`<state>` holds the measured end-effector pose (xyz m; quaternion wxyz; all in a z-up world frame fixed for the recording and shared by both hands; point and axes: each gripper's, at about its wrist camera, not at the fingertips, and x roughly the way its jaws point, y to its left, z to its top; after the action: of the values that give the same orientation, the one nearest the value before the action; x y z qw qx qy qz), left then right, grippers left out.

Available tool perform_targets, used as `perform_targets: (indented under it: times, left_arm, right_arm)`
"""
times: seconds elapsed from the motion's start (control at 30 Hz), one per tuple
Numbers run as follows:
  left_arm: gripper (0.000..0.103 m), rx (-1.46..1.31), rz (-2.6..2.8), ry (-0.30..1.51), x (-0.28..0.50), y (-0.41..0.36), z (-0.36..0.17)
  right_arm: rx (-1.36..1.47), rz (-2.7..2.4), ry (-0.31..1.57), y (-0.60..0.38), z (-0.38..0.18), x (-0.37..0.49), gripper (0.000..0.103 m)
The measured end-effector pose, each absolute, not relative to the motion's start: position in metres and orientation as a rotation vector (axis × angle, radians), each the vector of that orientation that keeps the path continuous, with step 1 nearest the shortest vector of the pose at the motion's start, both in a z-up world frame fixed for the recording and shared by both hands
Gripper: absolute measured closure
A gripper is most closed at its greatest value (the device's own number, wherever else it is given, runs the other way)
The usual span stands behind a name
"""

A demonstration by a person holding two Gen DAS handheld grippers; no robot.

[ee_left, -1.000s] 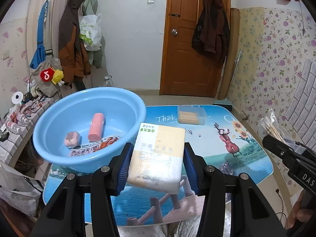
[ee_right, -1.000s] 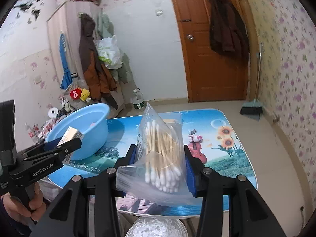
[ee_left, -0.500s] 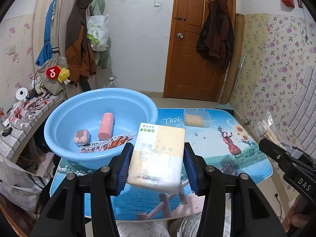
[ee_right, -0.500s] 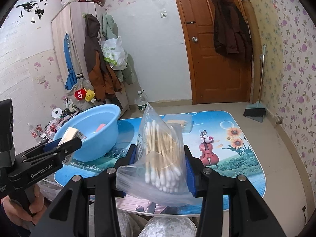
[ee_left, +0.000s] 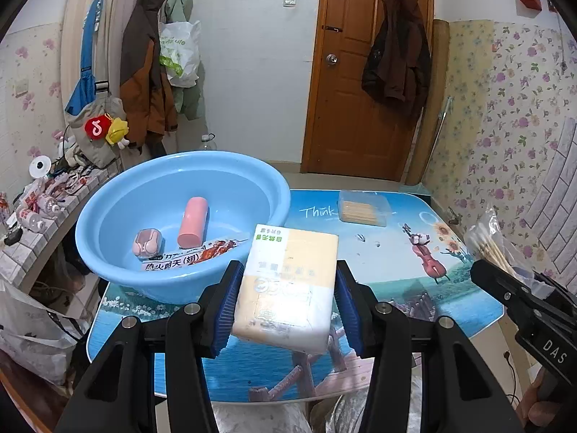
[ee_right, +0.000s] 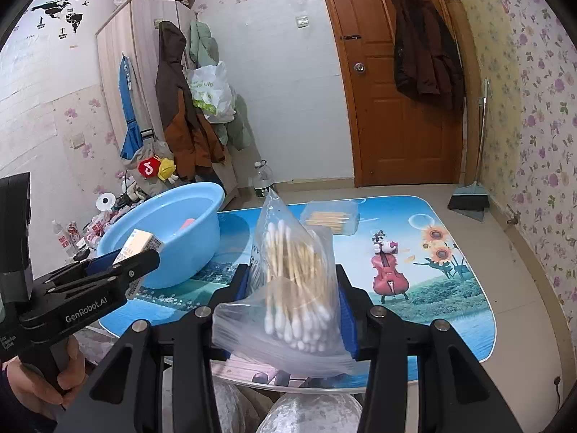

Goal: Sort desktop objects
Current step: 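Lift and carry the tissue pack and swab bag in both grippers over the basin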

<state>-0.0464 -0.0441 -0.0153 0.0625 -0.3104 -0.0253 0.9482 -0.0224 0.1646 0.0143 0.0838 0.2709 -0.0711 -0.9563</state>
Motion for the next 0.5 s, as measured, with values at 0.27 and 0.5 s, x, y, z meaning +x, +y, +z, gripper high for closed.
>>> perform_targets:
  times: [0.27,0.5]
  left_arm:
    - [0.055,-0.953,2.853,-0.061,-0.0477,-0.0360,-0.0198]
    - [0.055,-0.959,2.854,-0.052,-0.0488,-0.0343,-0.0210]
  right_arm:
    - [0.816,-2.852,-0.234,0.1710,0.0111,-0.0230,0.057]
    - [0.824,-2.844,-0.249,0.1729,0.0080,-0.0239,0.057]
